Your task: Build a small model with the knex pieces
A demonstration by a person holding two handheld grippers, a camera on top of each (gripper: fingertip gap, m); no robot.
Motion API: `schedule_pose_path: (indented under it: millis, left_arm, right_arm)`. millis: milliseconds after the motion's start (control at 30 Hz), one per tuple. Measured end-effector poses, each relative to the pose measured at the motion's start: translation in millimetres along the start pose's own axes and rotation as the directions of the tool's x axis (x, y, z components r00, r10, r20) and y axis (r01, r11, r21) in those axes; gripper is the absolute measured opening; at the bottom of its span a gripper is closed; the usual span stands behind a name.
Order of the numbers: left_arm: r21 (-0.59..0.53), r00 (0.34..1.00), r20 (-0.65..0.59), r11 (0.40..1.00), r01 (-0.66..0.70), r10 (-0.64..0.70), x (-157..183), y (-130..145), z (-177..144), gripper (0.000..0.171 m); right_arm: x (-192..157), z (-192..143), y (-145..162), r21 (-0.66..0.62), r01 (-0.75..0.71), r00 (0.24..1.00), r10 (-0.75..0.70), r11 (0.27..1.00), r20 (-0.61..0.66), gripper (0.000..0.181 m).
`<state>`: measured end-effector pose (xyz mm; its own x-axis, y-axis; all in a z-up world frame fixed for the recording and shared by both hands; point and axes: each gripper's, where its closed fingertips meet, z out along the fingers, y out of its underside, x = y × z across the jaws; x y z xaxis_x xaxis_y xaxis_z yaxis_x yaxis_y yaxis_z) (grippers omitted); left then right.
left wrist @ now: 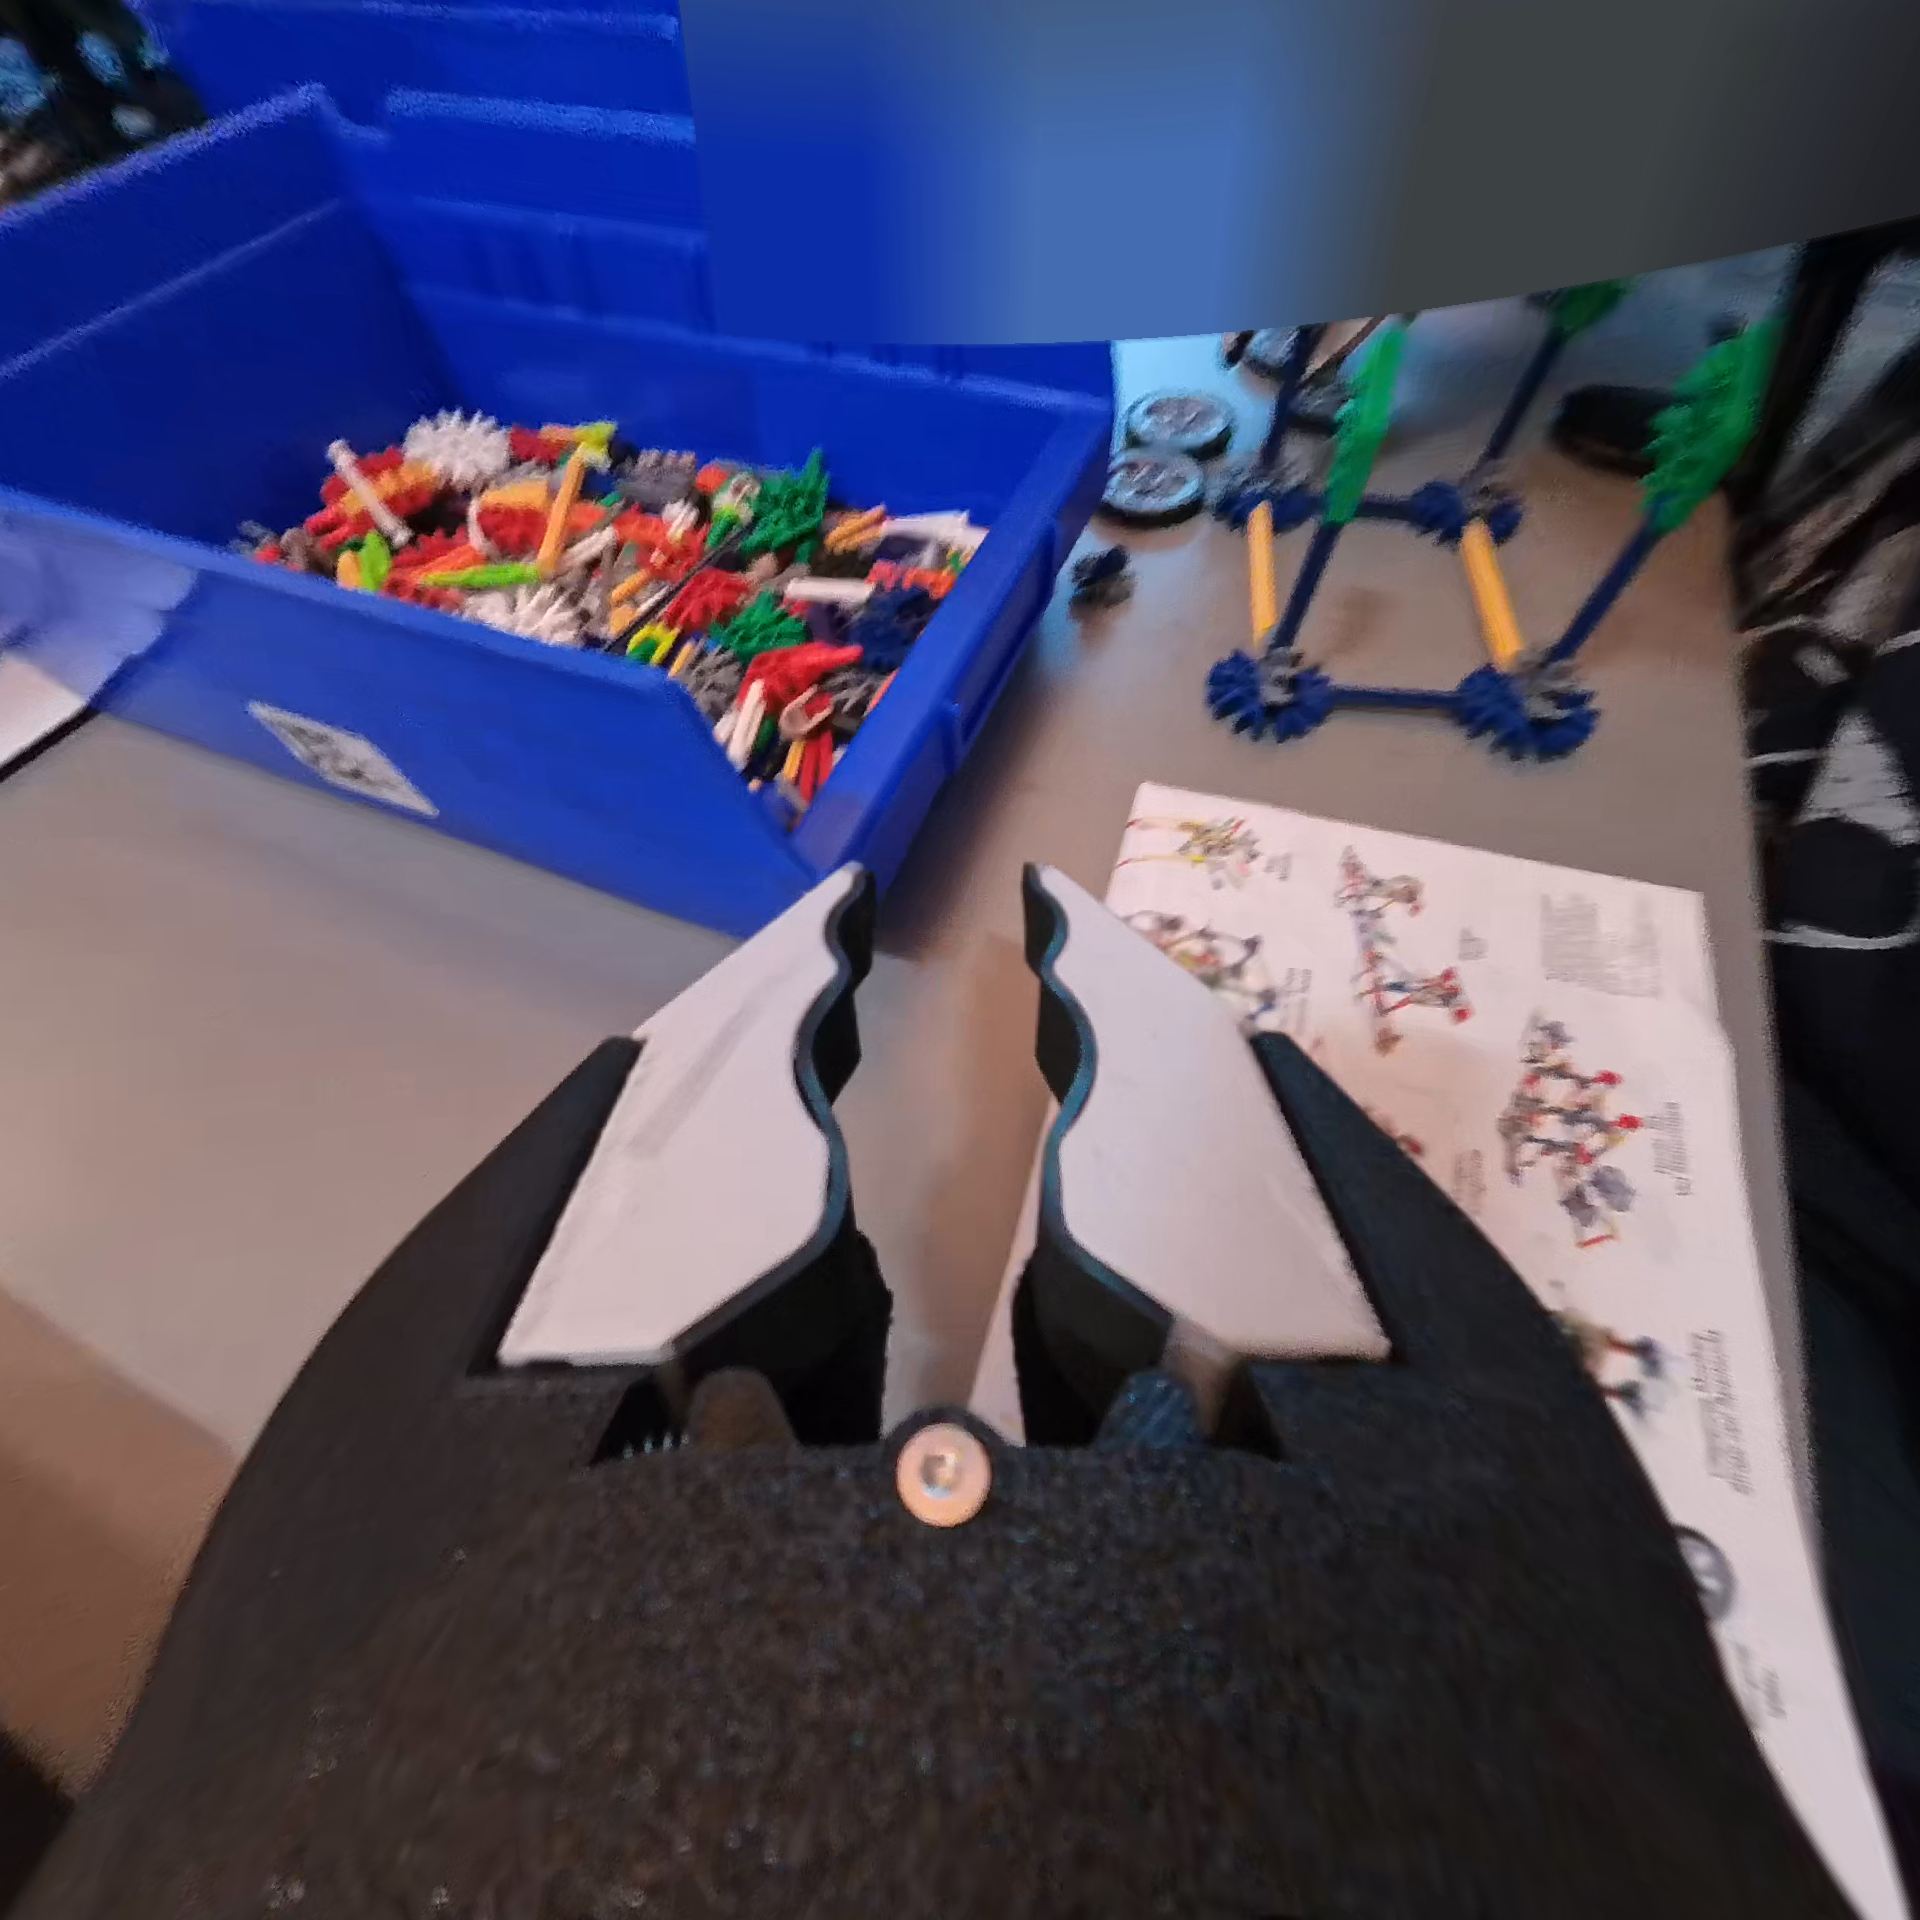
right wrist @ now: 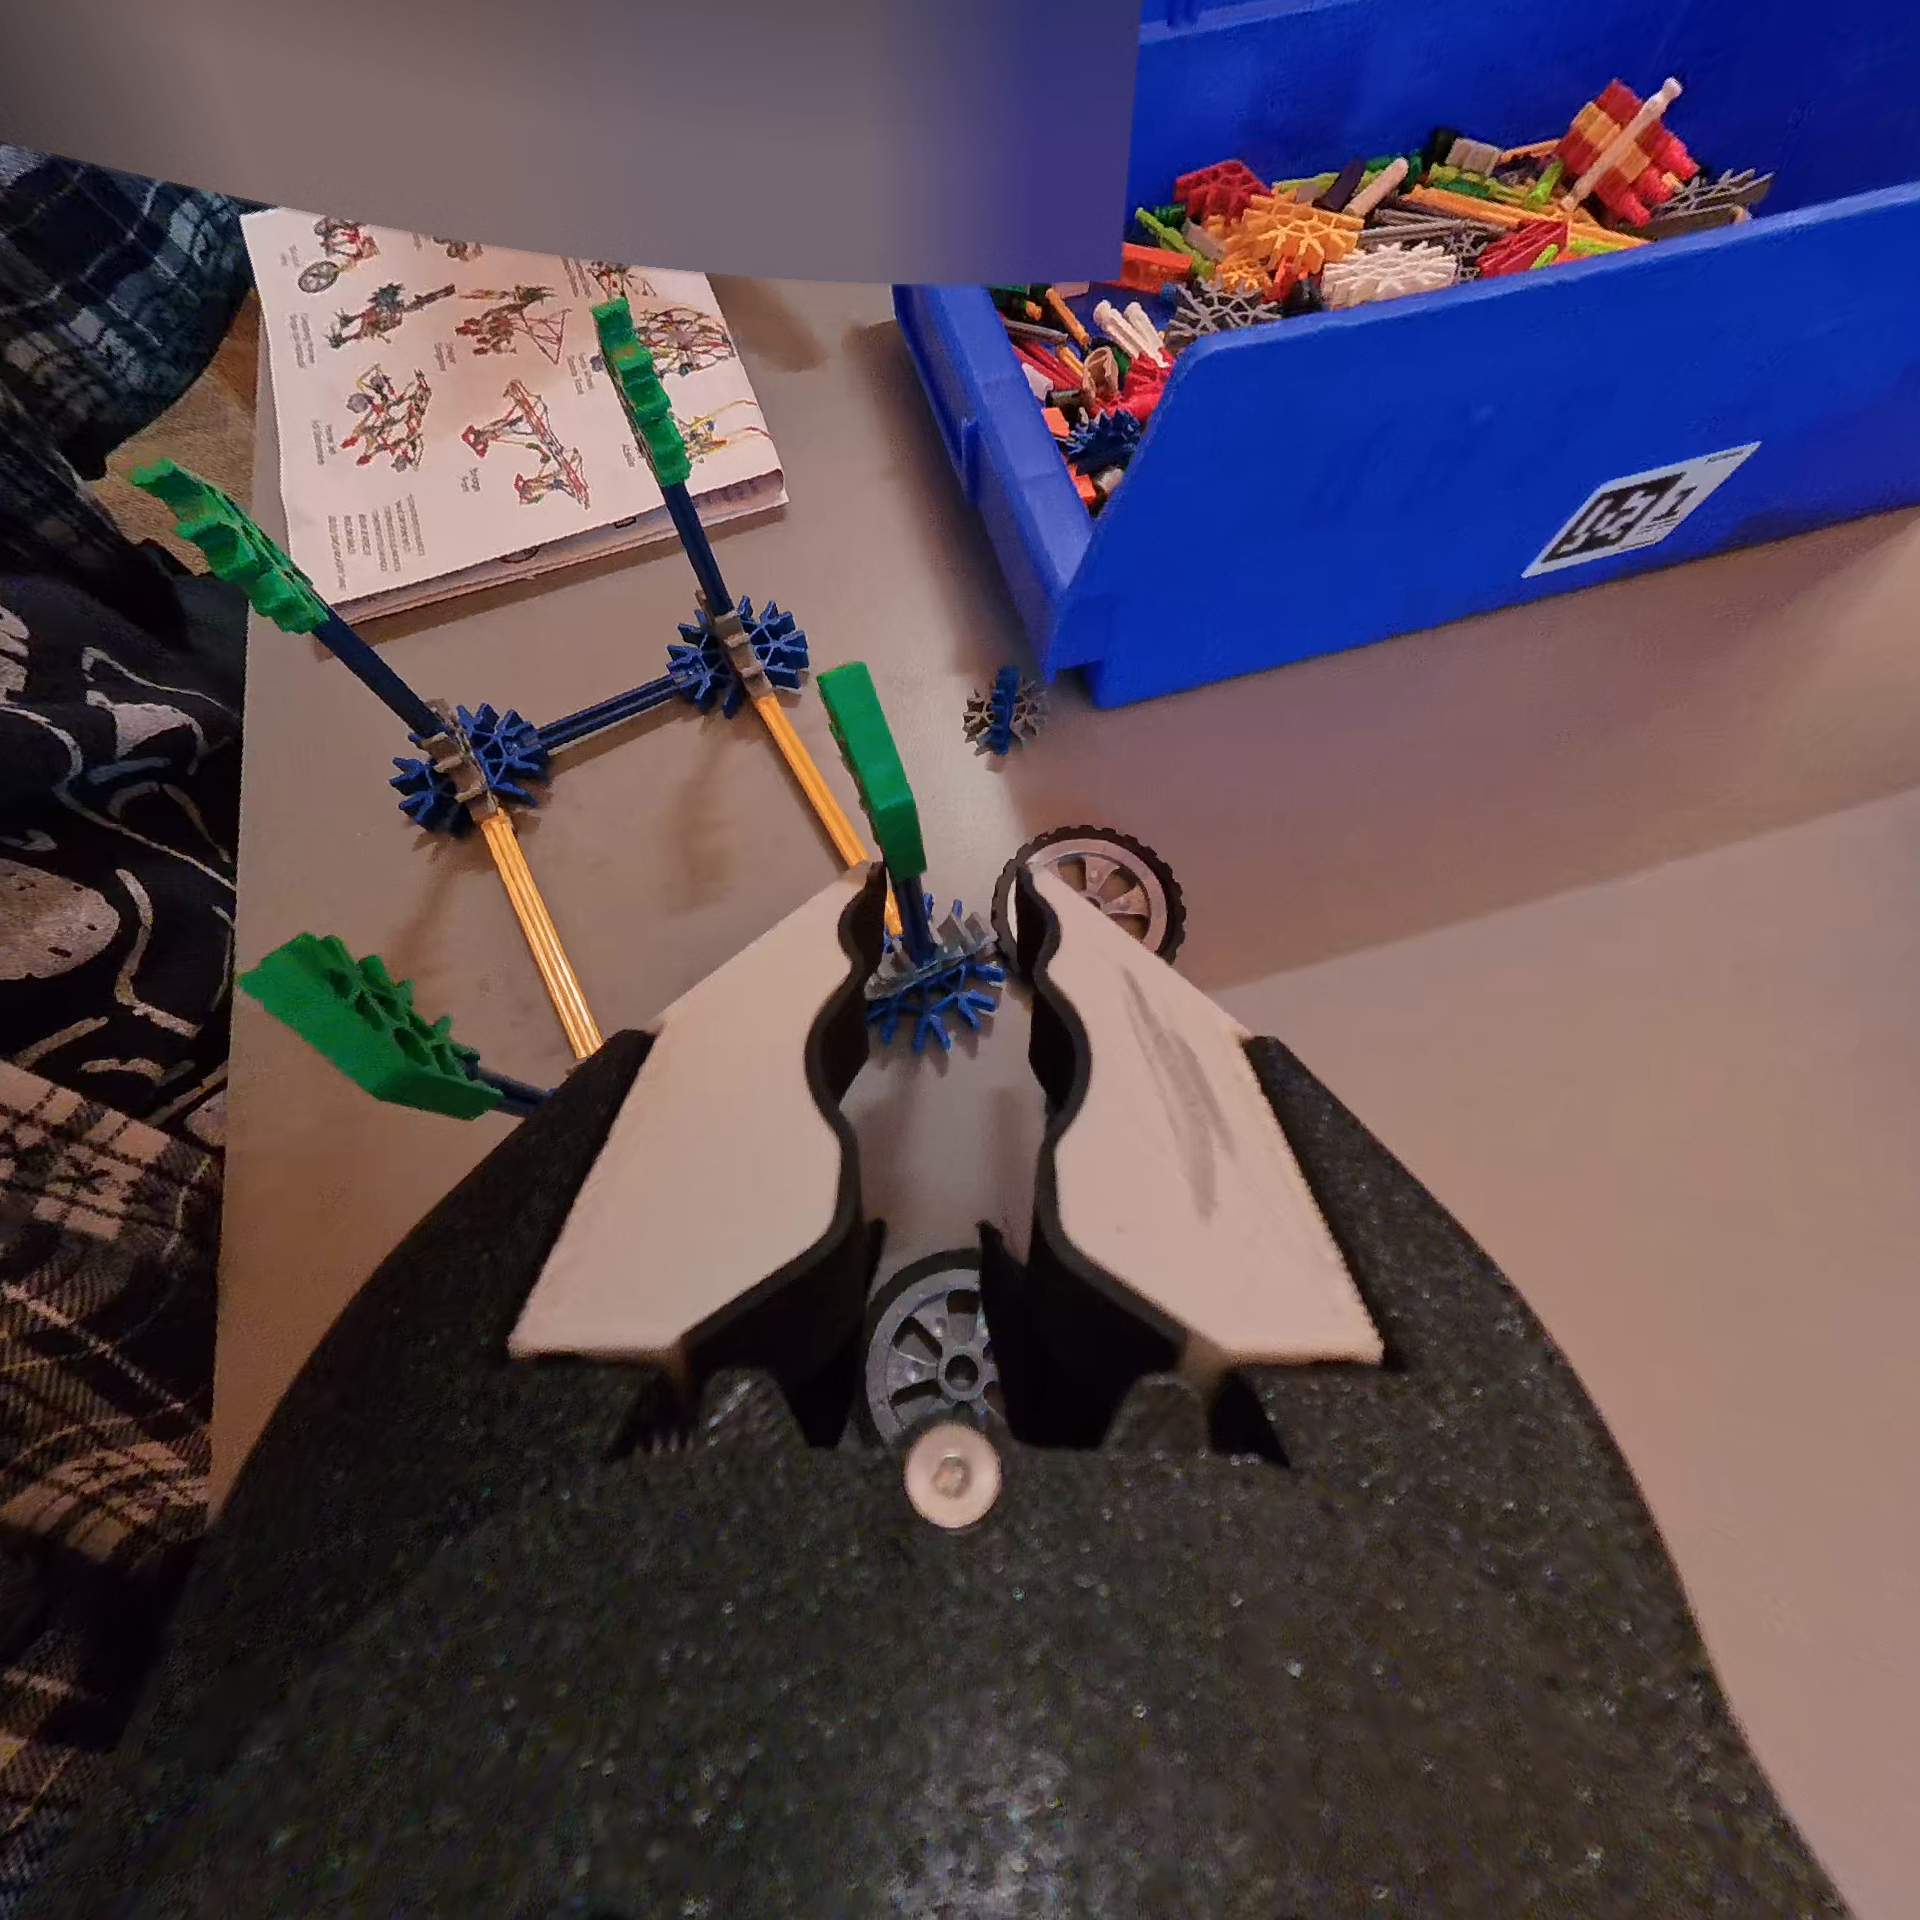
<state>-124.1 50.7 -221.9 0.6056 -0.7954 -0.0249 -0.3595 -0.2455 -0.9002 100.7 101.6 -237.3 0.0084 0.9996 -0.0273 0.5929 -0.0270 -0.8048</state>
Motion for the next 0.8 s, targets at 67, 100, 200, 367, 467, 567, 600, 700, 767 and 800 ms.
schedule_pose_path:
  millis: [67,100,200,367,467,567,600,700,767,800]
  left_arm:
    - [0.052,0.999,-0.038,0.999,0.0,0.002,5.4,-9.6,-6.8,0.026]
    - [0.057,0.999,-0.034,0.998,0.016,-0.014,2.3,-9.8,-10.7,0.026]
    - [0.11,1.0,0.009,0.994,0.018,-0.019,-6.6,-21.5,-22.2,0.026]
    - [0.041,0.991,0.046,0.991,-0.13,0.128,-0.3,-56.7,-16.0,0.02]
    - [-0.121,0.968,0.028,0.962,-0.243,0.248,-1.9,-73.4,7.3,0.017]
    - [-0.228,0.943,-0.038,0.916,-0.331,0.331,-7.2,-88.9,32.6,0.016]
    - [-0.279,0.933,-0.058,0.891,-0.357,0.356,-12.3,-89.2,41.0,0.016]
    - [-0.439,0.911,-0.158,0.8,-0.41,0.381,-25.4,-76.3,63.6,0.016]
    - [-0.553,0.903,-0.219,0.715,-0.428,0.371,-36.5,-59.7,75.0,0.015]
    - [-0.605,0.902,-0.256,0.67,-0.431,0.348,-39.8,-49.9,78.8,0.014]
  right_arm:
    - [-0.8,-0.1,-0.9,0.0,0.006,1.0,-0.006,1.0,-0.001,0.024]
    - [-1.4,-0.2,-1.6,0.001,0.01,1.0,-0.01,1.0,-0.001,0.024]
    - [-3.5,-1.0,-4.4,0.008,0.021,1.0,-0.021,1.0,0.001,0.024]
    - [-4.1,0.1,-4.1,0.001,0.031,1.0,-0.031,1.0,-0.005,0.024]
    - [-5.7,1.3,-2.8,-0.013,0.049,0.999,-0.049,0.999,-0.008,0.024]
    - [-6.8,0.7,-3.9,-0.015,0.066,0.998,-0.066,0.998,-0.014,0.024]
    - [-7.1,0.3,-4.6,-0.015,0.072,0.997,-0.072,0.997,-0.017,0.024]
    - [-8.2,-0.4,-5.5,-0.021,0.096,0.995,-0.096,0.995,-0.027,0.024]
    - [-8.6,-0.2,-5.2,-0.032,0.114,0.993,-0.115,0.993,-0.035,0.024]
    - [-8.9,0.1,-4.9,-0.037,0.122,0.992,-0.124,0.992,-0.038,0.024]
